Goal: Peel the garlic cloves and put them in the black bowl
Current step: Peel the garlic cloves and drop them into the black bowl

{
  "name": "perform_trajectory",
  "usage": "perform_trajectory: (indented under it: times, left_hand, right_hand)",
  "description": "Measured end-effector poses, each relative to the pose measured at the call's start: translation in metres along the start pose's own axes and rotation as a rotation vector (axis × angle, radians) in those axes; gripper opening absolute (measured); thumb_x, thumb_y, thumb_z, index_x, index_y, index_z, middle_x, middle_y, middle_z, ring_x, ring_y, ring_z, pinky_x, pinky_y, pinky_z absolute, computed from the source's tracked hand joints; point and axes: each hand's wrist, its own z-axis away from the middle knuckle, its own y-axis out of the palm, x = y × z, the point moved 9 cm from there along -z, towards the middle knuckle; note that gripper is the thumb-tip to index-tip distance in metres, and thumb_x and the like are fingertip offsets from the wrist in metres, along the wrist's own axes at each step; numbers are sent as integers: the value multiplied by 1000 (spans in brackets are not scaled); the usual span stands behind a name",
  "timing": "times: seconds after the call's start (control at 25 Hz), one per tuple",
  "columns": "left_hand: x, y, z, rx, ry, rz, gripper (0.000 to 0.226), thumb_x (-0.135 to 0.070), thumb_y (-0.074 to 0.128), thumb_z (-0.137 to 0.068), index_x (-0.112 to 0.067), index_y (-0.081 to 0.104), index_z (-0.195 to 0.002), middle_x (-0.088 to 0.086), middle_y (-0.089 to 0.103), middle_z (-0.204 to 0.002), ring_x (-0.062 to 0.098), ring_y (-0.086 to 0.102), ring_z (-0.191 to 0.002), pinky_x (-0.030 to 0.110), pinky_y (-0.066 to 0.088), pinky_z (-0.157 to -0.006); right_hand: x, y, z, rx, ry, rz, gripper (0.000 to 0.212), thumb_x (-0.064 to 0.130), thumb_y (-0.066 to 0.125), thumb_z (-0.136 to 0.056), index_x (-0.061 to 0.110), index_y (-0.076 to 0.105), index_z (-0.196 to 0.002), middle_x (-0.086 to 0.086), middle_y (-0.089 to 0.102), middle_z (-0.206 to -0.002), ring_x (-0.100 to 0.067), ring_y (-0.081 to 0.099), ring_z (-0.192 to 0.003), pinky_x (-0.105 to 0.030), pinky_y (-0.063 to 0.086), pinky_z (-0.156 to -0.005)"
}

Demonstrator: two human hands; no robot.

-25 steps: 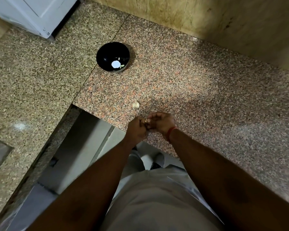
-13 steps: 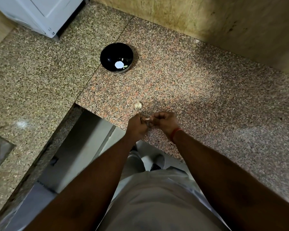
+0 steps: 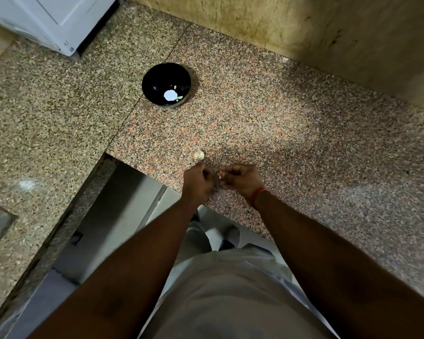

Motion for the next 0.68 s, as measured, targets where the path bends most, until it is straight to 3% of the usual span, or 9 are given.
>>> perform_trajectory:
  times: [0.12, 0.24, 0.32, 0.44, 0.68]
  left_hand:
    - [-4, 0, 0, 1, 14, 46, 4, -1, 73, -84, -5, 75, -83, 2, 68, -73, -2, 52, -58, 1, 36, -56]
    - [3, 11, -1, 65, -78, 147, 8, -5, 76, -85, -10, 77, -78, 0, 72, -67, 8, 62, -53, 19, 53, -57]
    - [10, 16, 2, 114, -175, 233, 6, -3, 75, -87, -5, 76, -82, 8, 71, -63, 15, 62, -46, 27, 54, -51]
    - [10, 18, 6, 147, -219, 292, 5, 0, 72, -90, 2, 73, -86, 18, 70, -63, 21, 60, -42, 30, 53, -45]
    - [7, 15, 9, 141, -267, 351, 13, 5, 72, -88, 2, 71, -76, 11, 65, -55, 19, 57, -38, 30, 52, -42]
  right_hand:
    - [1, -1, 2, 12, -8, 26, 18, 0, 73, -90, 14, 79, -101, -12, 79, -91, -21, 73, -79, -39, 64, -79]
    - [3, -2, 3, 10, -15, 48, 20, -4, 73, -89, 7, 77, -105, -15, 78, -96, -22, 73, -82, -39, 64, -80]
    - [4, -3, 4, 3, -24, 58, 20, -8, 73, -87, 3, 76, -103, -14, 78, -94, -22, 74, -82, -36, 64, -75]
    - [5, -6, 2, -11, -46, 97, 17, -10, 75, -84, 1, 76, -97, -13, 78, -90, -23, 75, -82, -34, 64, -74]
    - [12, -7, 1, -15, -114, 224, 19, -6, 79, -81, 13, 80, -84, -5, 79, -84, -26, 77, -85, -42, 64, -79]
